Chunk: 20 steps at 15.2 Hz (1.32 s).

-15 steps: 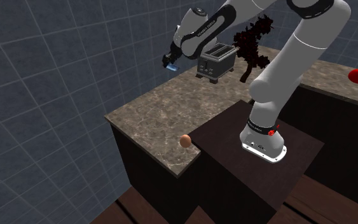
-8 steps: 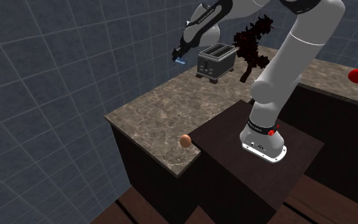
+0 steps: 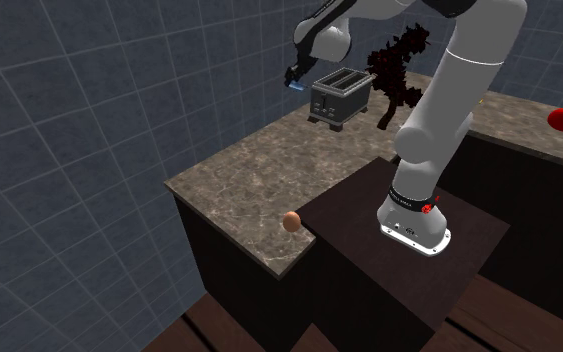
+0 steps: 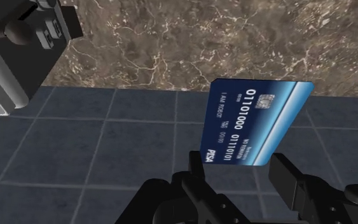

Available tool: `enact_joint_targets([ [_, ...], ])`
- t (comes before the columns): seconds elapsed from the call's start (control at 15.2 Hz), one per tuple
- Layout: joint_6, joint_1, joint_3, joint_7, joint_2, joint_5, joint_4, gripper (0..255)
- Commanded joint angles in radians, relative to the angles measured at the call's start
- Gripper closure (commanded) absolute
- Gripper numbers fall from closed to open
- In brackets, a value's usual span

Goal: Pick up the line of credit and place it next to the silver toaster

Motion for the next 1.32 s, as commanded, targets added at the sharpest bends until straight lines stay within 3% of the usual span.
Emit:
enact_joint_targets([
  [0.0, -0.026, -0.009, -0.038, -0.092, 0.042, 0.056, 0.053, 255],
  [0.59, -0.192, -0.121, -0.125, -0.353, 0.240, 0.197, 0.331, 255],
  [1.25, -0.108, -0.146, -0.081, -0.491, 0.321, 0.340, 0.311, 255],
])
